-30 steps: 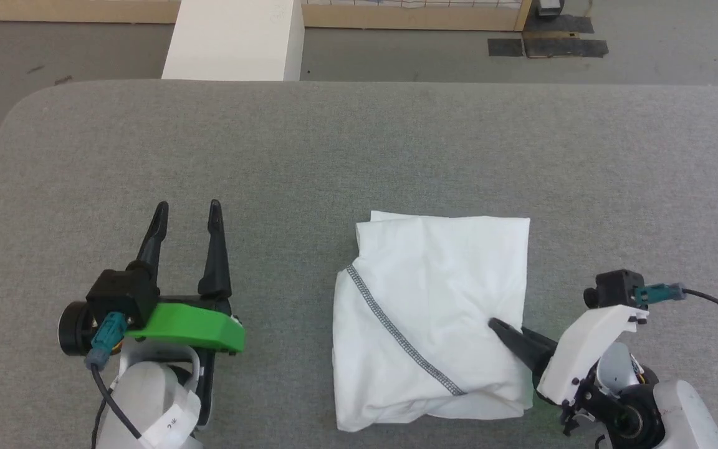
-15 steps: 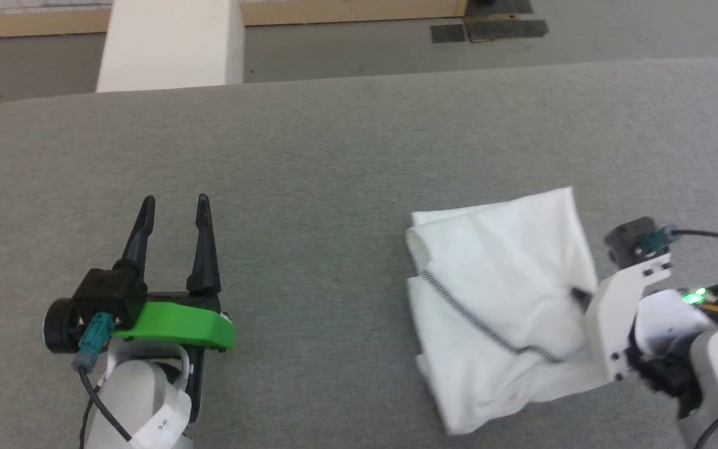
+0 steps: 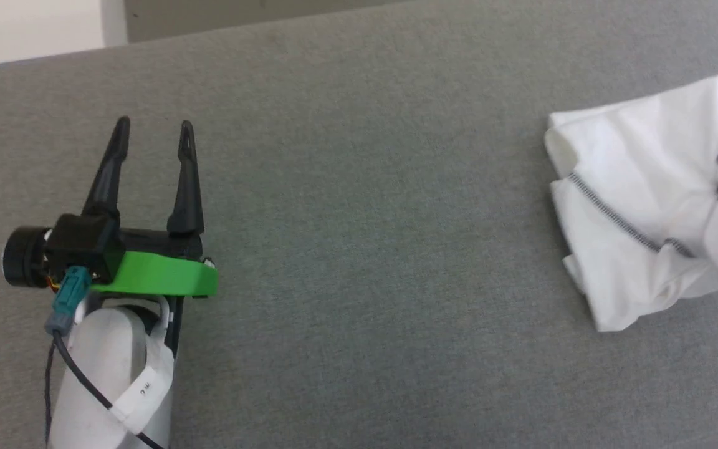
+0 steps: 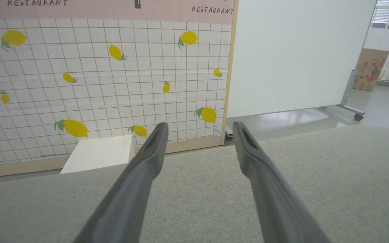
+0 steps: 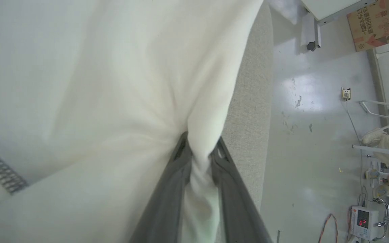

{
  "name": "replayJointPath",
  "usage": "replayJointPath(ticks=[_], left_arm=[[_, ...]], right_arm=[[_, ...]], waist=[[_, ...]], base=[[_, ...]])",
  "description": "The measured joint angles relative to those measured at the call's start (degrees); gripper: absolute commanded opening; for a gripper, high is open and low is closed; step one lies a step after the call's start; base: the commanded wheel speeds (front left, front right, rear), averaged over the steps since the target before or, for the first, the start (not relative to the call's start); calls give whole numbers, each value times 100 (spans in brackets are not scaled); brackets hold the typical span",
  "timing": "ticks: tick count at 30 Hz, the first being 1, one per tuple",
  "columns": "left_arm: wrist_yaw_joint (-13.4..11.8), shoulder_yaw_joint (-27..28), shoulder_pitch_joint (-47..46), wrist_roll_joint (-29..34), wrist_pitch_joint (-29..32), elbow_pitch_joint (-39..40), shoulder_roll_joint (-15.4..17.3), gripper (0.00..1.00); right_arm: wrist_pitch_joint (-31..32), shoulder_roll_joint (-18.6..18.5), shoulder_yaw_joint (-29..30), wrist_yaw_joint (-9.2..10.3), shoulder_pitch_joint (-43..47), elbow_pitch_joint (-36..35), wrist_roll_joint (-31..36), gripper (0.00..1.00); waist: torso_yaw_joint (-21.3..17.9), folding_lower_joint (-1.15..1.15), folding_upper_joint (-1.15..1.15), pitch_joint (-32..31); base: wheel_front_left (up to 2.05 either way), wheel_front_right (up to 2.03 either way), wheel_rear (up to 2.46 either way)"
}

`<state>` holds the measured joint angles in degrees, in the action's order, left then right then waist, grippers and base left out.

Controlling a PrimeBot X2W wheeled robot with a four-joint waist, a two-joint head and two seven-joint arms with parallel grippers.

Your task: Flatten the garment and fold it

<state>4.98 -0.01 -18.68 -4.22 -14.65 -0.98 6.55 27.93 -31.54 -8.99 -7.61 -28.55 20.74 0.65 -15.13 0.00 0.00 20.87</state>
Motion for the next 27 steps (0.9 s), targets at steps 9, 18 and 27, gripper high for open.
replayJointPath(ticks=[9,18,27], left_arm=[[0,-66,-233,174,325,471,230,100],[-49,-60,-254,171,405,609,300,100],[-101,-98,-233,108,305,387,250,100]], right_arm=[[-732,-32,687,0,-873,1100,977,0],[-1601,-65,1677,-1,-1213,1811,1678,0],[-2472,45,2262,0,-1550,2420,2045,100]], waist=[[-299,0,0,752],[-230,1,0,1217],[-65,1,0,1016]], base=[[0,0,0],[0,0,0],[0,0,0]])
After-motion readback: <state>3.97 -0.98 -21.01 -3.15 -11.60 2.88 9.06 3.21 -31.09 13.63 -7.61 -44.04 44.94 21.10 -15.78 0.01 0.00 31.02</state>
